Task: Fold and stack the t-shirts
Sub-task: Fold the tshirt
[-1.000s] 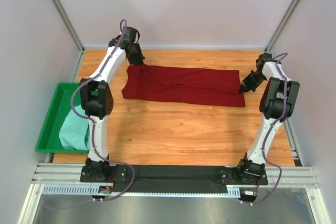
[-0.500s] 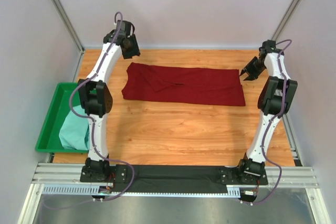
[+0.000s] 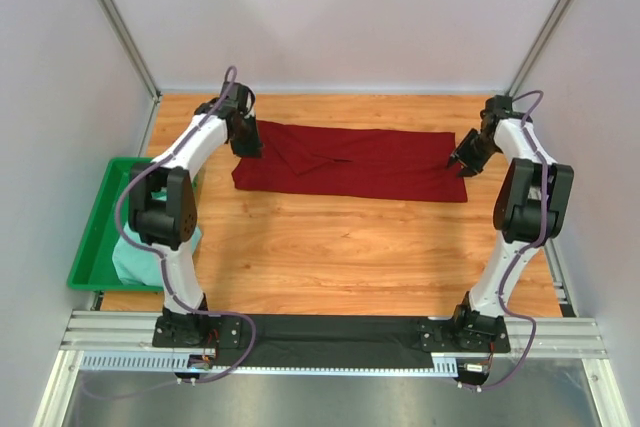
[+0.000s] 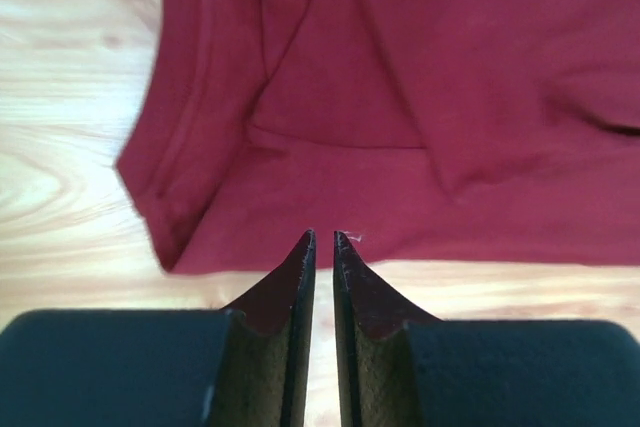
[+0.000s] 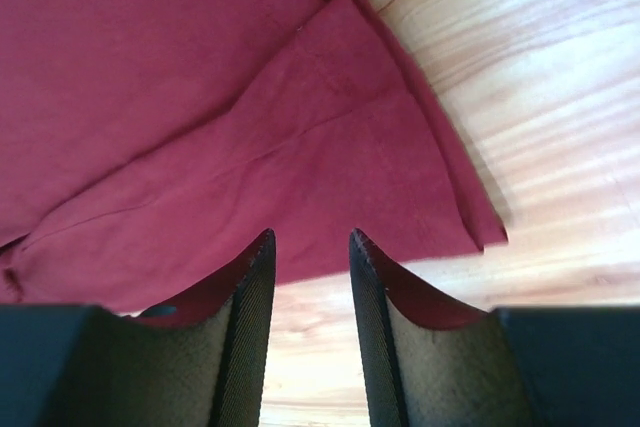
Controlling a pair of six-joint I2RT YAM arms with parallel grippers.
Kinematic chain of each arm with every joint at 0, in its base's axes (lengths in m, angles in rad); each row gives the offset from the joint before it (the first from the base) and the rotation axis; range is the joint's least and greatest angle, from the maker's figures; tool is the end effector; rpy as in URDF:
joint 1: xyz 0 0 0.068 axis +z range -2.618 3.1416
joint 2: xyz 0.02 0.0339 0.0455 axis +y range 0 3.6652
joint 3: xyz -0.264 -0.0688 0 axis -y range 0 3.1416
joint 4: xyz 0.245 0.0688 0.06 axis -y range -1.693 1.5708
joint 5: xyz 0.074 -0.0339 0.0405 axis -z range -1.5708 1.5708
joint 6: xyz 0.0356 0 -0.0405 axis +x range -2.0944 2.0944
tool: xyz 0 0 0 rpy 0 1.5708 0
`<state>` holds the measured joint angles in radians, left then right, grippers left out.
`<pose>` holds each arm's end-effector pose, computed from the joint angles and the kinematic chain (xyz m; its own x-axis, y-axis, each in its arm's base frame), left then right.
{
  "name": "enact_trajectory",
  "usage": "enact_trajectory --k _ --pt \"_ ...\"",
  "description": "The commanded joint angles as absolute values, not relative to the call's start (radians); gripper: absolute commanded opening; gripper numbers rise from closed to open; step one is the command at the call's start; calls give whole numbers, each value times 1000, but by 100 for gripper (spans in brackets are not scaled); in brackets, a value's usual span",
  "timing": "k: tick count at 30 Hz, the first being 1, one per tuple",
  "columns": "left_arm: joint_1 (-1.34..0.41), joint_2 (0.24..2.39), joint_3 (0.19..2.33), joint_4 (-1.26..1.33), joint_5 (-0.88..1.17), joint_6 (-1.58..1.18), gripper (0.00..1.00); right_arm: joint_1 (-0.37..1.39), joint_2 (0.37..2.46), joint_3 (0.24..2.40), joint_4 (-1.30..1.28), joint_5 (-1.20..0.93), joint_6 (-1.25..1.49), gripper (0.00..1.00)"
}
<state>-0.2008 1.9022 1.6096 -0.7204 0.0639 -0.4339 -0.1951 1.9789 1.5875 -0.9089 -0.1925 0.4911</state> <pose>0.4070 -0.0852 0.2570 -0.8519 -0.2548 -0.4575 -0.1389 0.9523 -0.2717 0.3969 -0.0715 0.2128 -0.7675 0.6235 -0.1487 0.5694 0.7697 0.2886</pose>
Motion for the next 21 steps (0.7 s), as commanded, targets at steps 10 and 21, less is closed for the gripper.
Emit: enact_trajectory --k 10,21 --pt "-192 2123 1562 -893 -75 -577 15 -193 2074 1490 -888 60 450 35" --pt "-279 1613 1272 -902 -58 -572 32 36 1787 1560 -995 75 416 49"
